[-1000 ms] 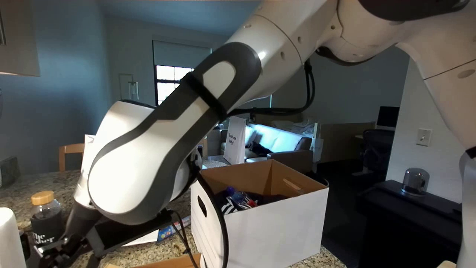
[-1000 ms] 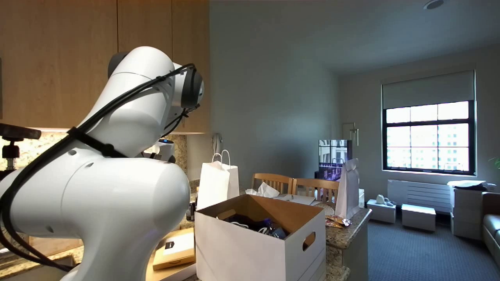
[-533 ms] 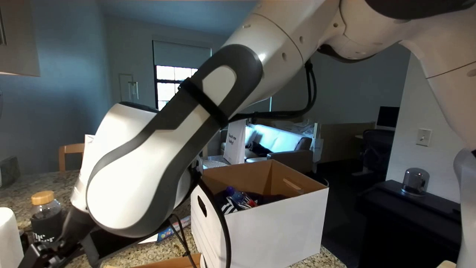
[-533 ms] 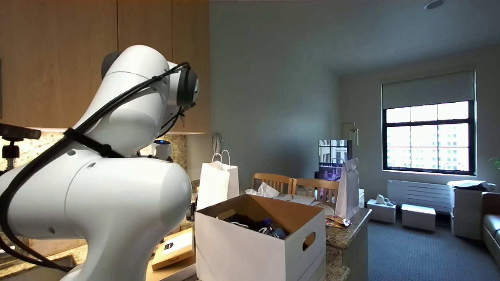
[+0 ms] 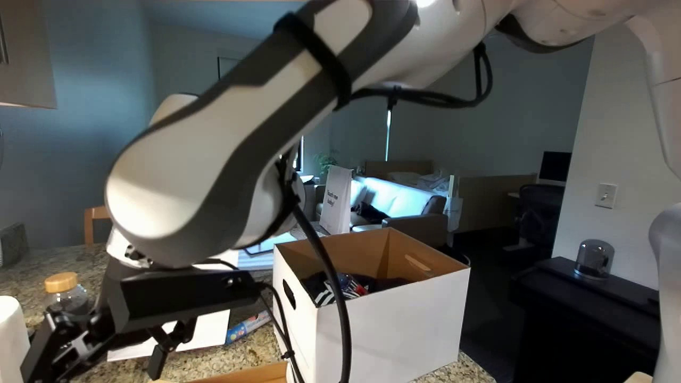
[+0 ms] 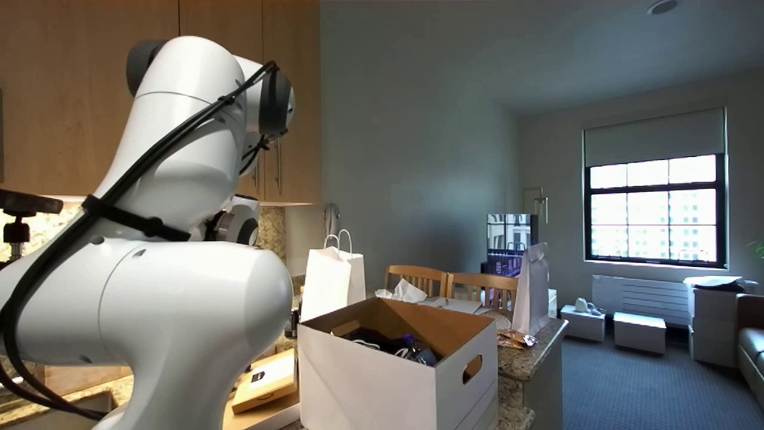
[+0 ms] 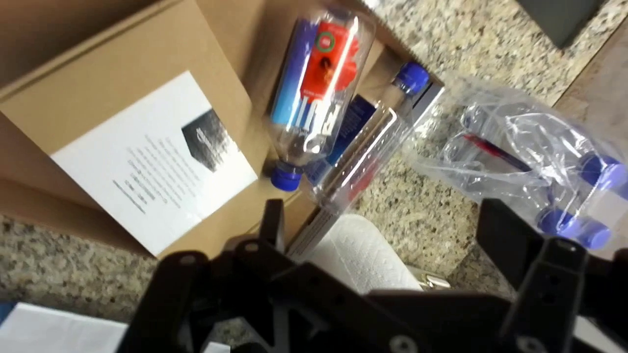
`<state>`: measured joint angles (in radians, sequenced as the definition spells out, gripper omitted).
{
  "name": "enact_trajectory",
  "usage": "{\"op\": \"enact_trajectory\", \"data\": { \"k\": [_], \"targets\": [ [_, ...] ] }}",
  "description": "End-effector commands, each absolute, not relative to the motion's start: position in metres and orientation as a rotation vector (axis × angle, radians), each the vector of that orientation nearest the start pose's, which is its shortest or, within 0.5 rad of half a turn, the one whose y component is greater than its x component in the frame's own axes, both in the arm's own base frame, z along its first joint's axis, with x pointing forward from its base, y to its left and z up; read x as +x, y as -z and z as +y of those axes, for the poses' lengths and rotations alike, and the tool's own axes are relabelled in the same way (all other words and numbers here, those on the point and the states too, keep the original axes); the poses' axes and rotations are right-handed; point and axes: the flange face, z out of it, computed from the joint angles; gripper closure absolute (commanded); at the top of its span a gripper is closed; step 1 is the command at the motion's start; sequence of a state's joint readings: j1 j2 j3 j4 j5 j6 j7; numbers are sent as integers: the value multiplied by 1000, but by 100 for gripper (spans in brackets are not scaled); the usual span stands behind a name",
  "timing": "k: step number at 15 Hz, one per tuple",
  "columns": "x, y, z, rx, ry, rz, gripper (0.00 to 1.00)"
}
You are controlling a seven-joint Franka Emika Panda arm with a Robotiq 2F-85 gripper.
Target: Remove three bottles from the box
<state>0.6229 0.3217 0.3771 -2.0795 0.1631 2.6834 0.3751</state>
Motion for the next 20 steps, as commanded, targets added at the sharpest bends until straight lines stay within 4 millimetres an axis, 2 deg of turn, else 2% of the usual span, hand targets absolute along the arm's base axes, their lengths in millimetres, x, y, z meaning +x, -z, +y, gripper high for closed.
{"op": "enact_trajectory", "data": {
  "k": [1, 6, 9, 12, 15, 20],
  "targets": [
    [347, -348, 480, -2807, -99, -523, 0],
    [385, -406, 420, -3087, -227, -369, 0],
    [407, -437, 376, -3239, -113, -253, 0],
    [431, -454, 330, -3324, -125, -87, 0],
    [448, -457, 283, -3298, -137, 63, 0],
    [464, -438, 228, -3287, -159, 294, 0]
  ]
}}
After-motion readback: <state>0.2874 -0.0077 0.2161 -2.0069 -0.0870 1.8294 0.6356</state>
